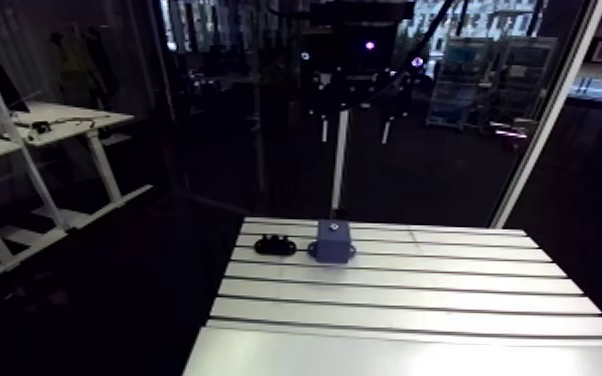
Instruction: Pick up the M10 bolt and insert it into the hole until fully seated.
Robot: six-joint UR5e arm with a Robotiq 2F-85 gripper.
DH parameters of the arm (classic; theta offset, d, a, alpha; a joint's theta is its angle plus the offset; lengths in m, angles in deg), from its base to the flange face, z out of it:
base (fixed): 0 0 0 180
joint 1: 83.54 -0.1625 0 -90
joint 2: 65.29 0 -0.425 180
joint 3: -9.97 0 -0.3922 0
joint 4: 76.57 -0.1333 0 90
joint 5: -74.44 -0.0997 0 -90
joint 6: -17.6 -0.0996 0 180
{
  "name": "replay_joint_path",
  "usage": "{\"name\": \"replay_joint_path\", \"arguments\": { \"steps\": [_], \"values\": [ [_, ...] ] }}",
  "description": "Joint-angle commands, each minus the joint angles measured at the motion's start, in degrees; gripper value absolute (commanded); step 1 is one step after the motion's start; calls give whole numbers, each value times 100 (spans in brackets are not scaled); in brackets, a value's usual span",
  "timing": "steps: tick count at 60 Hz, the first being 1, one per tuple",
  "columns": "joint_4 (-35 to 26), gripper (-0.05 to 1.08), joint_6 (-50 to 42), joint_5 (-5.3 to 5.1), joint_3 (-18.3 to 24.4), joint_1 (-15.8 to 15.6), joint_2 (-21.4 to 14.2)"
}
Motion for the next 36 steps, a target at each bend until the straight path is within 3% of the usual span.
{"name": "replay_joint_path", "arguments": {
  "steps": [1, 36],
  "values": [
    [-233, 0, 2, 6, 117, 2, -45],
    [-778, 0, 2, -2, 606, 19, -57]
  ]
}}
